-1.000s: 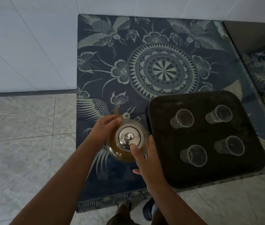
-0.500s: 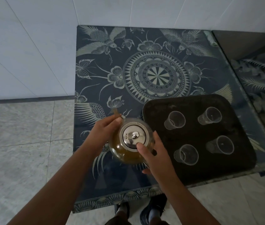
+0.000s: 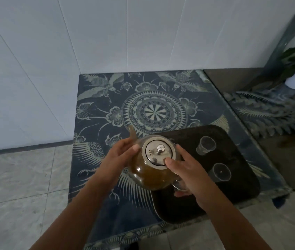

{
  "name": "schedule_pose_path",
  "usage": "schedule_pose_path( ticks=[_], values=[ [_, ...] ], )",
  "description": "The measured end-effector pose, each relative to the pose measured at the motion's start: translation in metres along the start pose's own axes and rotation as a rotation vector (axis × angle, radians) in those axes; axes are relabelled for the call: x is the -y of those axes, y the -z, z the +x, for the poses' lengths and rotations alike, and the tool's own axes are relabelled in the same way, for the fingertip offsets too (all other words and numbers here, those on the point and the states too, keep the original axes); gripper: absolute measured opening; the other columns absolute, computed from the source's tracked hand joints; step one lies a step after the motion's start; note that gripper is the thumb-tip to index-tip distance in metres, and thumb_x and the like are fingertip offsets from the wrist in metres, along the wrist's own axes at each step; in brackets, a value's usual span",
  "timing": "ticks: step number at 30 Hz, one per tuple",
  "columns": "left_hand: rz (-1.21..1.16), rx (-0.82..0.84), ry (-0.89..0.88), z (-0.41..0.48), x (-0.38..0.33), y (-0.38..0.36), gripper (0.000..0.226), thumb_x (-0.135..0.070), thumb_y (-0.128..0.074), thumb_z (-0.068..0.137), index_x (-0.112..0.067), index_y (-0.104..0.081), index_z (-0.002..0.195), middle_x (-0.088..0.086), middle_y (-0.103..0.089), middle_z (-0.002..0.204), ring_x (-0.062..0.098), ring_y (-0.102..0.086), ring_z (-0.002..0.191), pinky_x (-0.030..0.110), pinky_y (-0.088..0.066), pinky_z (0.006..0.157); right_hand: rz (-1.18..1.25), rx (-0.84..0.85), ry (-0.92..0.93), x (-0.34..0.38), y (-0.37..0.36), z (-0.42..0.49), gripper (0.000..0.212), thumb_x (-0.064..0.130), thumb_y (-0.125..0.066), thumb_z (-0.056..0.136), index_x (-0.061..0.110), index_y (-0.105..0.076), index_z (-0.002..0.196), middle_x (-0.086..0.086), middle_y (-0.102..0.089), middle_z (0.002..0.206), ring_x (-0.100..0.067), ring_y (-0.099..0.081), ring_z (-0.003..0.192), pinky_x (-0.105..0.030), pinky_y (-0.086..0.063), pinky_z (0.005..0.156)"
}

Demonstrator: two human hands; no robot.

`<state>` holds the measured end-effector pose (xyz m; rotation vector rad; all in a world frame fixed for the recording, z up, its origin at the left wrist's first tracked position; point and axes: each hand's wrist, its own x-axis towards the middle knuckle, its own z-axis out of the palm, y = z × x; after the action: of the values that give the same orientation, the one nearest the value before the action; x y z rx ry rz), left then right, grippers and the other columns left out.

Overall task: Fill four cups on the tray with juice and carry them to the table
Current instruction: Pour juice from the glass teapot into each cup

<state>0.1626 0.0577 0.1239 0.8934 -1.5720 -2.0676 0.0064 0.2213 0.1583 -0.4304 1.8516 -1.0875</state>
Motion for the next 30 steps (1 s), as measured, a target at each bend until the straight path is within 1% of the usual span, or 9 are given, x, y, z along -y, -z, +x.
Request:
schedule_pose_path(
  ticks=[4,8,11,14,17,20,23,26,30],
  values=[
    [0.022,-0.011,-0.036,-0.001,-0.006,-0.038,0.056,-0.054,-0.071,0.090,-0.025,-0.062,0.137,-0.001,-0.075,0.127,0.019,-0.073,0.115,0.056,-0.052,0.107,0.019,-0.005,0.027,0.005,0.037,-0.015,0.103,0.064,-0.074,0.063,0.049,-0.028,0.153,0.015,-0.065,0.117,-0.018,-0.068,0.106,-0.046,-0.063,0.072],
    [0.053,0.031,-0.065,-0.002,-0.010,-0.082,0.041,-0.035,-0.061,0.098,-0.021,-0.064,0.136,0.001,-0.077,0.124,0.019,-0.074,0.113,0.050,-0.055,0.102,0.007,-0.034,0.027,0.002,0.077,-0.030,0.084,0.053,-0.073,0.082,0.044,-0.030,0.153,0.009,-0.060,0.125,-0.020,-0.063,0.110,-0.039,-0.060,0.071],
    [0.046,0.058,-0.054,-0.003,-0.007,-0.115,0.044,-0.036,-0.061,0.096,-0.020,-0.064,0.137,0.002,-0.076,0.126,0.020,-0.073,0.116,0.050,-0.055,0.104,-0.023,-0.067,0.008,-0.007,0.107,-0.042,0.080,0.058,-0.073,0.081,0.052,-0.032,0.149,0.004,-0.062,0.129,-0.024,-0.066,0.106,-0.037,-0.061,0.062],
    [0.064,0.086,-0.036,-0.006,0.004,-0.147,0.041,-0.039,-0.061,0.100,-0.021,-0.066,0.136,0.005,-0.075,0.128,0.023,-0.072,0.119,0.056,-0.052,0.107,-0.035,-0.088,0.023,-0.022,0.136,-0.054,0.074,0.065,-0.072,0.073,0.055,-0.039,0.139,0.006,-0.065,0.121,-0.022,-0.068,0.103,-0.037,-0.062,0.065],
    [0.051,0.117,-0.002,-0.010,0.021,-0.175,0.043,-0.041,-0.062,0.099,-0.020,-0.066,0.136,0.009,-0.074,0.128,0.028,-0.070,0.121,0.061,-0.049,0.108,-0.053,-0.103,0.045,-0.042,0.160,-0.060,0.106,0.080,-0.074,0.052,0.052,-0.036,0.146,0.005,-0.061,0.132,-0.018,-0.064,0.113,-0.042,-0.061,0.080],
    [0.038,0.140,0.017,-0.013,0.036,-0.200,0.045,-0.044,-0.063,0.099,-0.023,-0.063,0.138,0.003,-0.075,0.128,0.024,-0.071,0.120,0.055,-0.052,0.106,-0.069,-0.118,0.034,-0.062,0.179,-0.065,0.112,0.082,-0.074,0.050,0.049,-0.034,0.149,0.006,-0.060,0.137,-0.015,-0.064,0.113,-0.032,-0.060,0.071],
    [-0.019,0.149,0.060,-0.015,0.051,-0.216,0.050,-0.043,-0.063,0.092,-0.027,-0.060,0.139,-0.001,-0.074,0.129,0.019,-0.071,0.119,0.042,-0.056,0.097,-0.053,-0.132,-0.026,-0.071,0.187,-0.074,0.094,0.070,-0.072,0.070,0.048,-0.030,0.151,0.008,-0.056,0.132,-0.011,-0.063,0.102,-0.030,-0.058,0.056],
    [-0.070,0.144,0.134,-0.015,0.068,-0.222,0.058,-0.041,-0.065,0.092,-0.026,-0.052,0.147,0.002,-0.070,0.136,0.021,-0.070,0.121,0.048,-0.056,0.101,-0.052,-0.141,-0.104,-0.078,0.189,-0.080,0.101,0.068,-0.071,0.069,0.048,-0.022,0.155,0.005,-0.050,0.131,-0.010,-0.057,0.095,-0.032,-0.057,0.053],
    [-0.112,0.165,0.219,-0.014,0.088,-0.221,0.053,-0.035,-0.064,0.098,-0.030,-0.049,0.148,0.001,-0.071,0.133,0.019,-0.072,0.117,0.053,-0.056,0.104,-0.048,-0.167,-0.188,-0.082,0.181,-0.084,0.110,0.067,-0.069,0.061,0.047,-0.018,0.156,-0.003,-0.041,0.154,-0.019,-0.053,0.101,-0.034,-0.056,0.053]
  ],
)
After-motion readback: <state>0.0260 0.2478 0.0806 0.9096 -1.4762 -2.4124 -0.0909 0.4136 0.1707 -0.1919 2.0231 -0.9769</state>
